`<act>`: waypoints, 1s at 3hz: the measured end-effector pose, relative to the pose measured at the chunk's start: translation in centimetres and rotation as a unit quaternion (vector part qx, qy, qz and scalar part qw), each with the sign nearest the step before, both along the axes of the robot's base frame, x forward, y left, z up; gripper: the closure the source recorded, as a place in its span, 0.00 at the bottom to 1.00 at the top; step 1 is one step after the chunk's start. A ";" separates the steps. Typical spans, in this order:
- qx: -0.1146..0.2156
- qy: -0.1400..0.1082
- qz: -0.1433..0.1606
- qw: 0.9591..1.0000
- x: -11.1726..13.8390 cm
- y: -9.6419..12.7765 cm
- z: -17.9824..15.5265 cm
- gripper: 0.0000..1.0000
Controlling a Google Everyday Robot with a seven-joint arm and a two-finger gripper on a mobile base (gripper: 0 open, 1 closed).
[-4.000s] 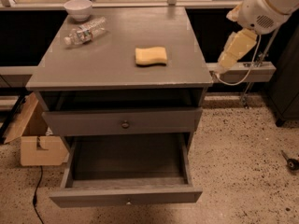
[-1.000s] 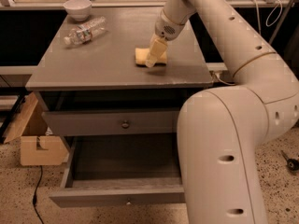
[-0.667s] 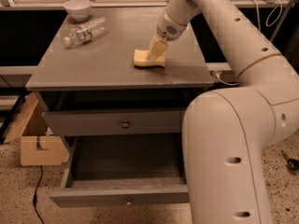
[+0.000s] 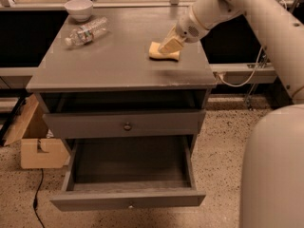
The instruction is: Place sponge into middle drawer
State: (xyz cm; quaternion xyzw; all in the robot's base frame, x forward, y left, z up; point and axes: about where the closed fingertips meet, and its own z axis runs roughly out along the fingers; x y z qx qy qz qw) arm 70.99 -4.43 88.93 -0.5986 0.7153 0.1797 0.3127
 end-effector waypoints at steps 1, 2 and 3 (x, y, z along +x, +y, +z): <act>0.028 -0.012 -0.011 0.999 -1.9 -0.8 0.7 1.00; 0.027 -0.015 -0.034 0.999 -2.3 -1.7 1.1 0.85; 0.023 -0.012 -0.078 0.997 -0.9 -3.5 1.0 0.62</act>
Offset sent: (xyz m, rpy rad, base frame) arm -0.0230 -0.0382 0.0196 0.0291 -0.0413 -0.1600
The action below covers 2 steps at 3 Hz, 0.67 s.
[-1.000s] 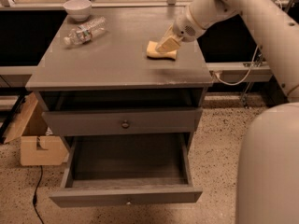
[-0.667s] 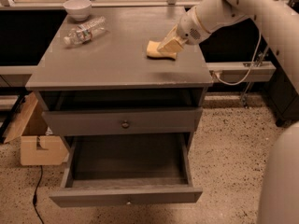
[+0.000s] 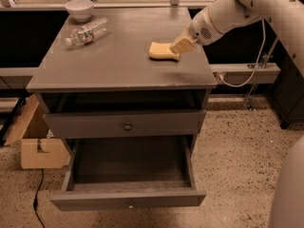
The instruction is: Place sponge into middle drawer
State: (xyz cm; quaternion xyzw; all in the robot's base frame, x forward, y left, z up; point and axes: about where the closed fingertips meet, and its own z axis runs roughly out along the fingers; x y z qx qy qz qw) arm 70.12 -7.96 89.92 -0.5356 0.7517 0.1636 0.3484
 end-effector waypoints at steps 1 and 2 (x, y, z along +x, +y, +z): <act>0.008 0.013 -0.035 0.999 1.8 -2.0 -0.7 0.39; 0.011 0.028 -0.057 0.998 3.7 -3.0 -1.5 0.15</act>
Offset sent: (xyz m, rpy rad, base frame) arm 0.0678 -0.0514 -0.0145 0.0312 0.0815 -0.1806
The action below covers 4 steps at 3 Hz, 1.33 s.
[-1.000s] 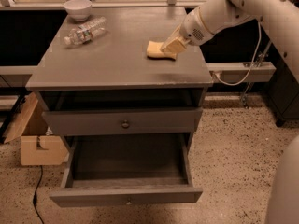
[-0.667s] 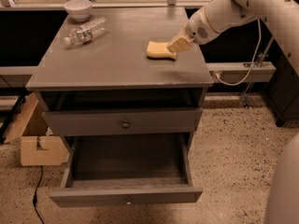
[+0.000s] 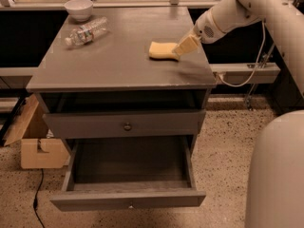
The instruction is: Place sponge into middle drawer
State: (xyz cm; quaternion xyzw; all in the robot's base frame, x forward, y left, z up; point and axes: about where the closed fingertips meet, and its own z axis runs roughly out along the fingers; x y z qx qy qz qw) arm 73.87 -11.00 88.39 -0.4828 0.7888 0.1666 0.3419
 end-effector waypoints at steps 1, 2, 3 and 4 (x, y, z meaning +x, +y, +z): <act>-0.005 0.014 -0.011 1.000 1.7 -0.2 -0.8 0.00; -0.011 0.027 -0.004 1.000 3.0 0.7 -1.8 0.00; -0.014 0.035 0.006 0.999 3.6 1.7 -2.3 0.00; -0.019 0.046 0.033 0.998 3.6 3.5 -3.3 0.18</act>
Offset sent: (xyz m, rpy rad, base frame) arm 0.0494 -0.0011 -0.0099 -0.0317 0.0627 -0.0227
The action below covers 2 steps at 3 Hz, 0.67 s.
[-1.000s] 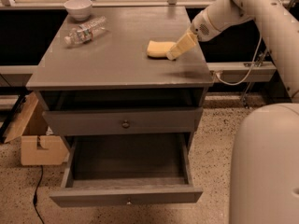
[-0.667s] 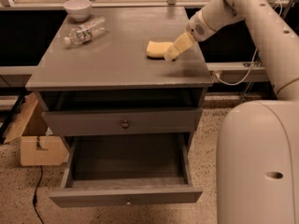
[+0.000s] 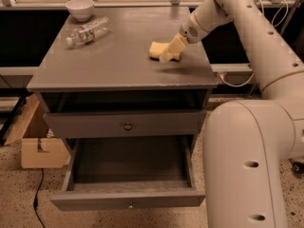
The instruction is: Place sponge into middle drawer
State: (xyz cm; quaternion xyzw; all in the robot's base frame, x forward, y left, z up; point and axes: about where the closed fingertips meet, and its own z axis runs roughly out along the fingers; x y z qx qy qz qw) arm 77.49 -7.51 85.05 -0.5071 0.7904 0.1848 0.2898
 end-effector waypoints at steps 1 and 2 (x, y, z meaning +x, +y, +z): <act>-0.009 0.009 0.032 0.999 -0.2 1.9 -0.9 0.40; -0.017 0.011 0.061 0.998 -0.6 3.7 -1.2 0.63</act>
Offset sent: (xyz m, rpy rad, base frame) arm -0.0098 0.0522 -0.0049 -0.0585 0.0219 0.1952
